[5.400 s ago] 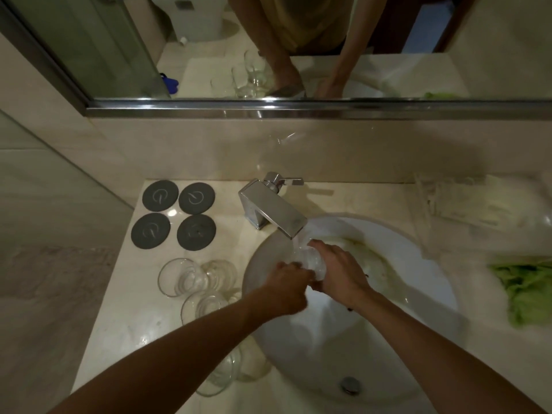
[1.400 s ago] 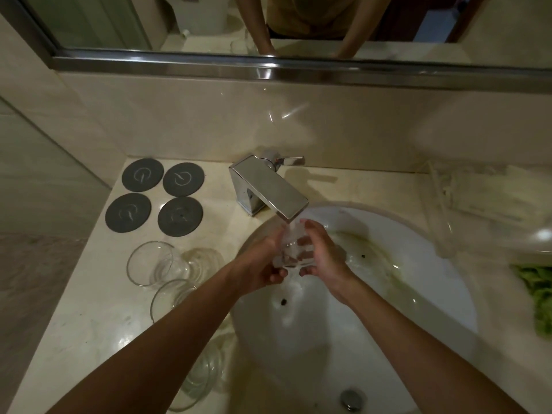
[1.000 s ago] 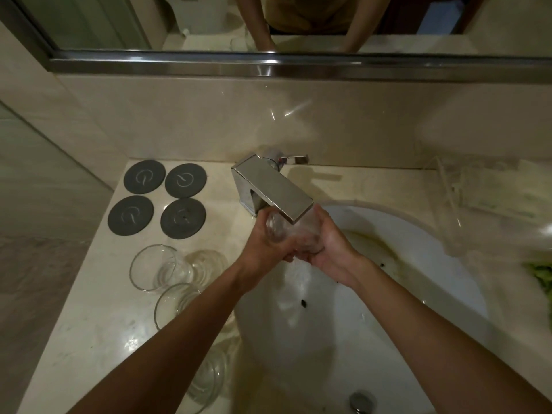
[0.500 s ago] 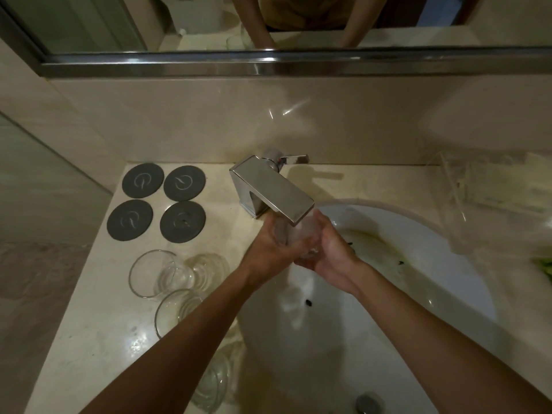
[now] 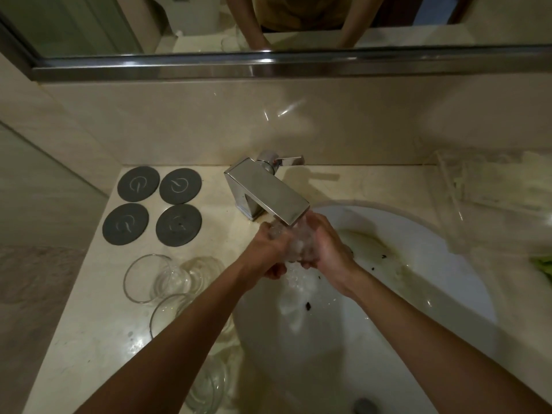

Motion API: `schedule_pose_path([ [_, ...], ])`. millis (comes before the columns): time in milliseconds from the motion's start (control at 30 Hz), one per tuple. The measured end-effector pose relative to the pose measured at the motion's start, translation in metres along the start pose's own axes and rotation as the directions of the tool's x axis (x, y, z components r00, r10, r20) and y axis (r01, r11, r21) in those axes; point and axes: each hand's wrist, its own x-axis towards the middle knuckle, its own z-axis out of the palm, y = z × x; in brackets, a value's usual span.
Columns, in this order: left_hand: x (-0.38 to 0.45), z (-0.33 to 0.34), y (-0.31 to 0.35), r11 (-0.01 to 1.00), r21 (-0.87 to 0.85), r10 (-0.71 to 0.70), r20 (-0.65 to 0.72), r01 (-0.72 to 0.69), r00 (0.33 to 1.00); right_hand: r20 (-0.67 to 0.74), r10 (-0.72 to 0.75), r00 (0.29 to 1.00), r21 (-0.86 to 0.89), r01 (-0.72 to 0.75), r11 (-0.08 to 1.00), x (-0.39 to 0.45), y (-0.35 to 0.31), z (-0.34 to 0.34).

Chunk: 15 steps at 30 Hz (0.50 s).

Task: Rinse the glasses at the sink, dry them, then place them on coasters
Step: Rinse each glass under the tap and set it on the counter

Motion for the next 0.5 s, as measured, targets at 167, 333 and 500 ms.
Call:
schedule_pose_path([
  [167,0.002,0.004,-0.009,0.983,0.089,0.167,-0.05,-0.163,0.985,0.153,0.235,0.96,0.378,-0.276,0.884,0.001,-0.01,-0.002],
  [333,-0.006,0.005,0.002,0.986,0.016,0.164,-0.156,-0.164,0.974,0.209,0.276,0.938,0.419,-0.341,0.842,0.0,-0.015,-0.008],
  [500,-0.003,0.004,-0.001,0.991,-0.025,0.125,-0.142,-0.13,0.982,0.131,0.274,0.953,0.49,-0.303,0.817,0.001,0.0,-0.004],
])
